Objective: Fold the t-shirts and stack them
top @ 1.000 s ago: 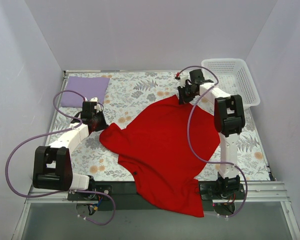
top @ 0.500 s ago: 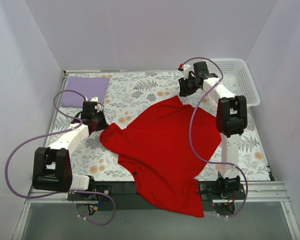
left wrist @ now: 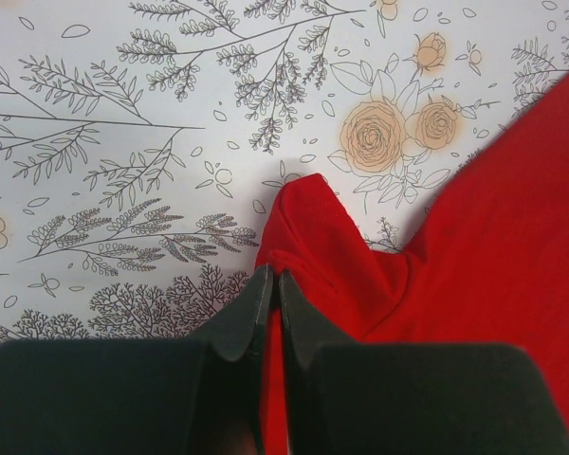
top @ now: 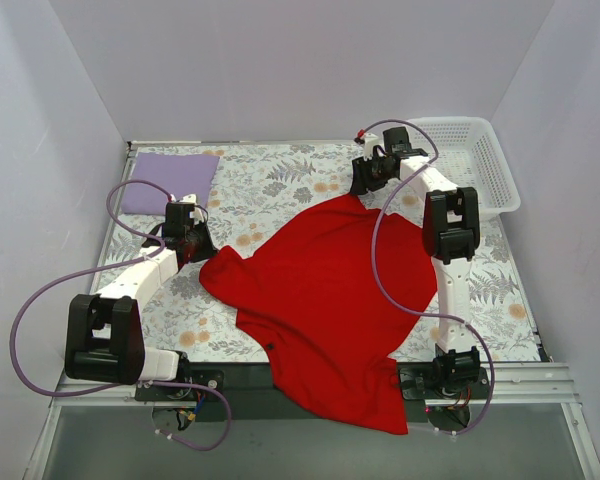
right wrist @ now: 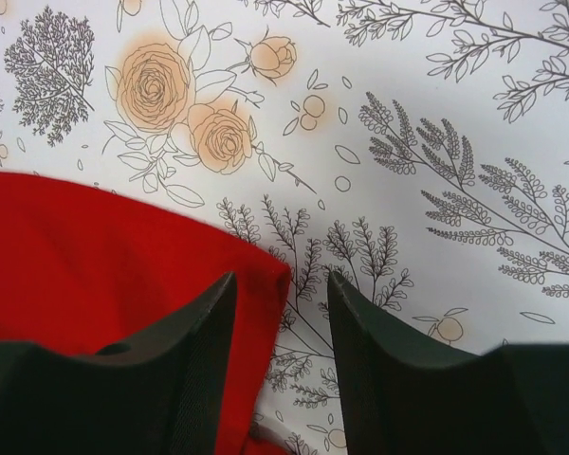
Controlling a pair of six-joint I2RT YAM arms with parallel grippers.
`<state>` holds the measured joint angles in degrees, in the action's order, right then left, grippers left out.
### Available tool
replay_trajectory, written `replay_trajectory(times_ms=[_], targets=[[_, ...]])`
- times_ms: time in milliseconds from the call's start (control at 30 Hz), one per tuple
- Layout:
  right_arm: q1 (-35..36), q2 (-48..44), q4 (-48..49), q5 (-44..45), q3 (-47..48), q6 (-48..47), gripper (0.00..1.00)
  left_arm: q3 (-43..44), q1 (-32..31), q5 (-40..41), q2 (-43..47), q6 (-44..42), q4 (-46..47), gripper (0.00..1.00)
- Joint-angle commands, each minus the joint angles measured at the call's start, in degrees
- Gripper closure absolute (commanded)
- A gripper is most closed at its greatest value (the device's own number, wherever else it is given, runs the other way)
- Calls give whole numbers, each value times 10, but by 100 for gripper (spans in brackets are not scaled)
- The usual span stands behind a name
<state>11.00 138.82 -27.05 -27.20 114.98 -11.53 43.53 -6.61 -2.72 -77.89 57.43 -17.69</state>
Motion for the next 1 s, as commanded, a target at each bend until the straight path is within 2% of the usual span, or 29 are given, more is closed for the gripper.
replay_trajectory(times_ms=[0,333,400,500,533,700,800,967], targets=[[0,9,-13,-12,11,8,50,-5,-3,6,9,-3,7,100],[-1,34,-27,-66,31,3,61,-5,-4,9,8,-3,8,100],[0,39,-28,-70,32,1,68,-5,-4,11,7,-3,7,100],[0,42,-32,-60,38,-3,86,-5,-4,12,6,-3,7,100],[-2,41,-32,-57,40,-4,98,-5,-4,12,5,-3,8,100],[-2,20,-34,-45,72,-17,99,-3,-4,14,8,-3,7,100],[-1,-24,-33,-58,84,-24,99,-4,-4,20,25,-4,20,100],[-1,-124,-27,-75,48,-34,99,14,1,68,71,10,39,100]])
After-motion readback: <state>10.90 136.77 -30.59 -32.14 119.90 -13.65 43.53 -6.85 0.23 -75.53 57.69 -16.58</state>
